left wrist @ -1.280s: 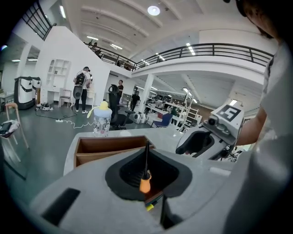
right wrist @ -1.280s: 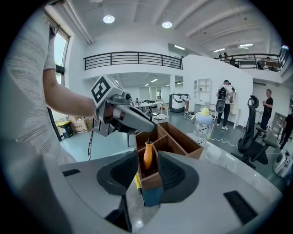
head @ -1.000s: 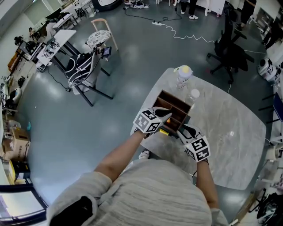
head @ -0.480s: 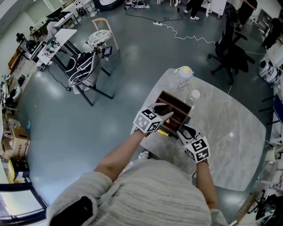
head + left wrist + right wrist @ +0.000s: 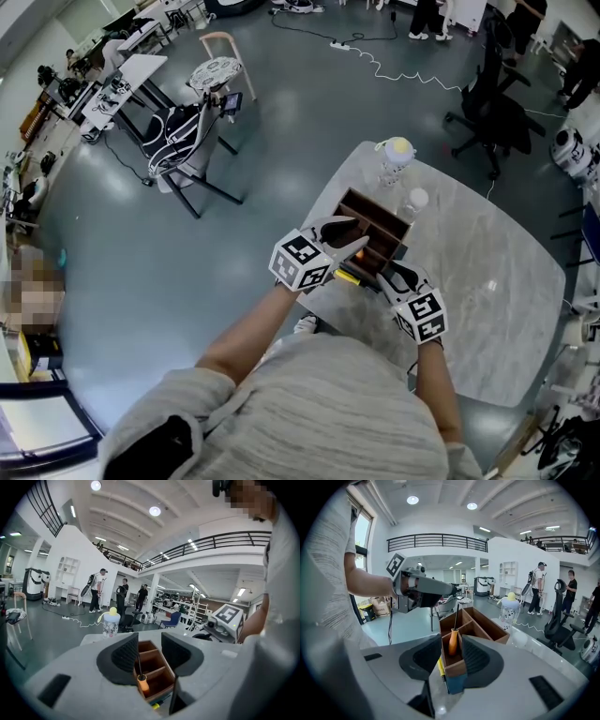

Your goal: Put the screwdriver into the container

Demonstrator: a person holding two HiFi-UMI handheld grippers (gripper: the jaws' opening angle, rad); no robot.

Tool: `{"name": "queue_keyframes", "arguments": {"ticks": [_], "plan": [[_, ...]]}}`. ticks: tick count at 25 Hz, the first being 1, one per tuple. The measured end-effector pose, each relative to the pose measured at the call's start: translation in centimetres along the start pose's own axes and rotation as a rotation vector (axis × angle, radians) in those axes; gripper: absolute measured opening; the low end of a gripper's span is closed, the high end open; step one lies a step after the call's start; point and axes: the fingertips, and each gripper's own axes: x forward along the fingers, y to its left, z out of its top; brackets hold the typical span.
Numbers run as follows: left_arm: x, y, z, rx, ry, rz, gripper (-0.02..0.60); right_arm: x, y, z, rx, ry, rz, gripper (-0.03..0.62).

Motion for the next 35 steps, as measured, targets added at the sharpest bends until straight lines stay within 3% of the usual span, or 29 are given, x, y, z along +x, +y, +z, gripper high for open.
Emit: {"name": "queue_keyframes", "arguments": {"ticks": [4, 9, 17, 28, 35], "plan": [[-1.6, -1.3, -0.3, 0.035, -0.013, -0.020, 0.158, 0.1, 0.3, -0.1, 0.003, 0.002, 0.004, 0.118], [-3.4, -3.4, -1.4, 0.024, -0.018, -0.051, 0.156, -0.3, 0.8, -0.8, 0.008, 0.012, 0.006, 0.118], [-3.8, -5.6, -5.3, 0.030, 0.055, -0.129, 0.147, -0.3, 1.9, -2.4, -0.017, 0.058, 0.012, 0.118], [-2.8, -6.3, -12.2, 0.098, 0.246, -0.196, 0.142, 0.7, 4.6, -5.9, -0.041, 0.161, 0.038, 0.118], [-1.7, -5.6, -16.4, 0.204, 0.411, -0.223, 0.135, 1.3, 5.5, -7.5, -0.027, 0.193, 0.045, 0.118]]}}
